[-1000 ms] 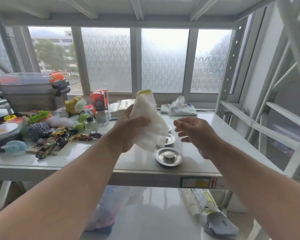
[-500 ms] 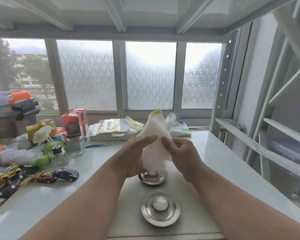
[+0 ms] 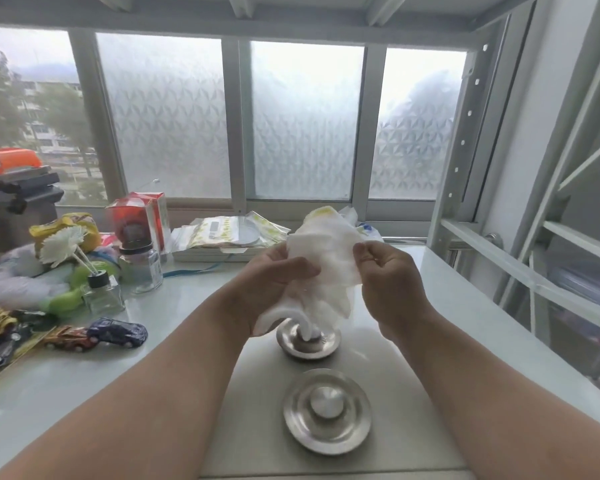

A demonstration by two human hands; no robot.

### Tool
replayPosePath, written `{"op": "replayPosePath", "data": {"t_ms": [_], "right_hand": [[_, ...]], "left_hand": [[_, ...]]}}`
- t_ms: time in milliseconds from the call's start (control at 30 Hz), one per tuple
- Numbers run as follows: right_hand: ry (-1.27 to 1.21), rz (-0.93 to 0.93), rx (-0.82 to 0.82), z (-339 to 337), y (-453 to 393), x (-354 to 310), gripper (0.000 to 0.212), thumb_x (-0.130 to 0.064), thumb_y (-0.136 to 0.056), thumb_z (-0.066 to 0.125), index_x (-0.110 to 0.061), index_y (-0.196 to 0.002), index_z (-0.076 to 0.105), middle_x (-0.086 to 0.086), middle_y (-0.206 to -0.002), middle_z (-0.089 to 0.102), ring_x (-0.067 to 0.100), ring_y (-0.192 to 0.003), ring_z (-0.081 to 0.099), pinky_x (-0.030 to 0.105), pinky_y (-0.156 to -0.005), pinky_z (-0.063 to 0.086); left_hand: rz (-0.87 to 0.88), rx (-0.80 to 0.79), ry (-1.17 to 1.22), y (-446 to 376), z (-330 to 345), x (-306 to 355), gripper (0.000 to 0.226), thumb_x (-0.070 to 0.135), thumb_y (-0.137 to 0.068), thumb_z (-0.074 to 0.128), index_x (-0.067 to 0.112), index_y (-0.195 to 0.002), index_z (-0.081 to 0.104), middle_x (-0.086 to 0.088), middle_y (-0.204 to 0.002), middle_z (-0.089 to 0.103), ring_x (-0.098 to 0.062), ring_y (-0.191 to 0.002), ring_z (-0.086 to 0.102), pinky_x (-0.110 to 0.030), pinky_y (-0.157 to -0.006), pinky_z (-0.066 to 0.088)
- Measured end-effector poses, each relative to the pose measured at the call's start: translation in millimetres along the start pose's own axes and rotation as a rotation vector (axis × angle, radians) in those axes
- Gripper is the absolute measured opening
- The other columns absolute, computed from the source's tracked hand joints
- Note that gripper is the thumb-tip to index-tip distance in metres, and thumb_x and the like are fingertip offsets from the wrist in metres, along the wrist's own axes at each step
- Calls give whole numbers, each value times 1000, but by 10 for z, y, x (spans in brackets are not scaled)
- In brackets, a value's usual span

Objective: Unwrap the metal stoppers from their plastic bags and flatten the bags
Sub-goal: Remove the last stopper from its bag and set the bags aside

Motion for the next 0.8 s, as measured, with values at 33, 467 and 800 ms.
{"op": "replayPosePath", "data": {"t_ms": [33,467,800], "right_hand": [[-37,24,-3,-19,3,13,26,-30,-102,61,-14,-93,80,1,-77,70,16,-70,57,31,-68,48],[-518,334,40,-134,4,-37,25,-19,-111,46,-11,-98,65,8,-91,72,23,-69,68,41,-72,59],[879,341,26,-569,-177,152,7,-7,-75,59,-6,-83,59,7,-72,59,19,-59,52,24,-49,32]], "left_hand": [[2,2,10,7,-10,0,45,-3,-85,69,5,-129,71,-18,-100,75,-32,-82,76,-40,-70,66],[13,55,-64,59,-40,-15,58,2,-89,77,-4,-145,63,-20,-114,74,-32,-92,77,-40,-74,66],[63,206,-15,-47,-309,51,37,9,-98,67,5,-134,67,-15,-101,64,-33,-93,66,-36,-71,60]]}}
Point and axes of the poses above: each hand's wrist, its own y-axis away from the middle knuckle, its own z-axis out of the palm, x = y × z, the point moved 3 cm from there along -y, towards the middle knuckle
